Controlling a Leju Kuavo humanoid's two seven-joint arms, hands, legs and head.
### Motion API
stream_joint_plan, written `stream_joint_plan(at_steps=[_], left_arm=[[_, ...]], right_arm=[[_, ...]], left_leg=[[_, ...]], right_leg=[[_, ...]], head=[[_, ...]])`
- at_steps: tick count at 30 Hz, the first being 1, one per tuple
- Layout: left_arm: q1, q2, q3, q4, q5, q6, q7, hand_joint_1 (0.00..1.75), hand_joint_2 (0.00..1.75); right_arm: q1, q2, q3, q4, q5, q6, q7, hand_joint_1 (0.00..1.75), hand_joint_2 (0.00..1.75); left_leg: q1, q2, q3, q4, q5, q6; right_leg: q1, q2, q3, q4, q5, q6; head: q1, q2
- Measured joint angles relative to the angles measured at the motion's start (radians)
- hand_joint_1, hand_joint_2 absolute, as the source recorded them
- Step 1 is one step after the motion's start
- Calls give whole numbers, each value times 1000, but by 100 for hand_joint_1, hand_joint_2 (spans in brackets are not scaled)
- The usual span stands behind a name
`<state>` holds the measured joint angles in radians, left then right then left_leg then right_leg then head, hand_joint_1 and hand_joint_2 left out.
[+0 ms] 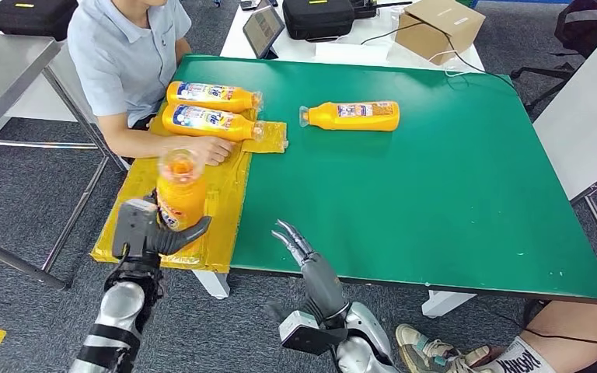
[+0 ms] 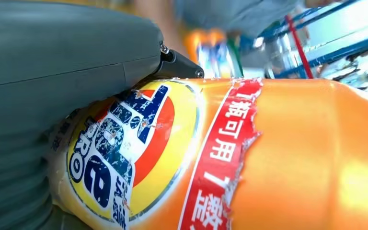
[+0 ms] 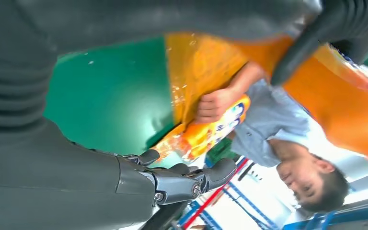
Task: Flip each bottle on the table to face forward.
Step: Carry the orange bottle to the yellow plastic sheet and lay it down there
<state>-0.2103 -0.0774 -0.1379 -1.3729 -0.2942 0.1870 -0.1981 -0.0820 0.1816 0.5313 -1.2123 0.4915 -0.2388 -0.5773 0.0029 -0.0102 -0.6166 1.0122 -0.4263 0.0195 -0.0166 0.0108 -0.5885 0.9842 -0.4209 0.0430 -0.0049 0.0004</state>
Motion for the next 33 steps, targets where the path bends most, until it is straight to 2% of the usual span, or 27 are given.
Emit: stream_joint_plan(at_steps=[2,8,15,18,22,25,29,33], left_arm=[[-43,20,7,34,-122,0,23,175,175],[-144,61,11,133,-346,-20,93,175,175],[-200,82,8,209,-391,-23,103,175,175],[-229,93,-9,254,-502,-27,134,175,175],[-330,114,-65,418,-754,-35,141,175,175],[-417,119,-121,577,-870,-75,135,175,175],[-493,111,-178,750,-919,-128,168,175,175],[-542,90,-188,863,-888,-148,219,175,175]], right_arm=[[6,1,-18,-2,-2,6,-2,0,0],[19,4,-52,-8,-4,21,-4,0,0],[27,6,-68,-10,-8,24,-6,0,0],[28,7,-73,-10,-10,40,-9,0,0],[25,11,-74,-8,-14,73,-25,0,0],[16,12,-74,-2,-22,86,-33,0,0],[2,12,-74,11,-33,92,-38,0,0],[-12,13,-74,29,-43,92,-39,0,0]], left_leg=[[0,0,0,0,0,0],[0,0,0,0,0,0],[0,1,0,0,0,0],[0,0,0,0,0,0],[0,0,0,0,1,-1],[0,0,0,0,2,-1],[0,0,0,0,2,-1],[0,-1,-1,0,2,-1]], right_leg=[[0,0,0,0,0,0],[0,0,0,0,0,0],[0,0,0,0,0,0],[0,0,-1,0,0,0],[0,0,-1,0,0,0],[0,0,0,1,1,0],[0,0,0,1,1,0],[0,0,0,1,1,0]], head=[[0,0],[0,0],[0,0],[0,0],[0,0],[0,0],[0,0],[0,0]])
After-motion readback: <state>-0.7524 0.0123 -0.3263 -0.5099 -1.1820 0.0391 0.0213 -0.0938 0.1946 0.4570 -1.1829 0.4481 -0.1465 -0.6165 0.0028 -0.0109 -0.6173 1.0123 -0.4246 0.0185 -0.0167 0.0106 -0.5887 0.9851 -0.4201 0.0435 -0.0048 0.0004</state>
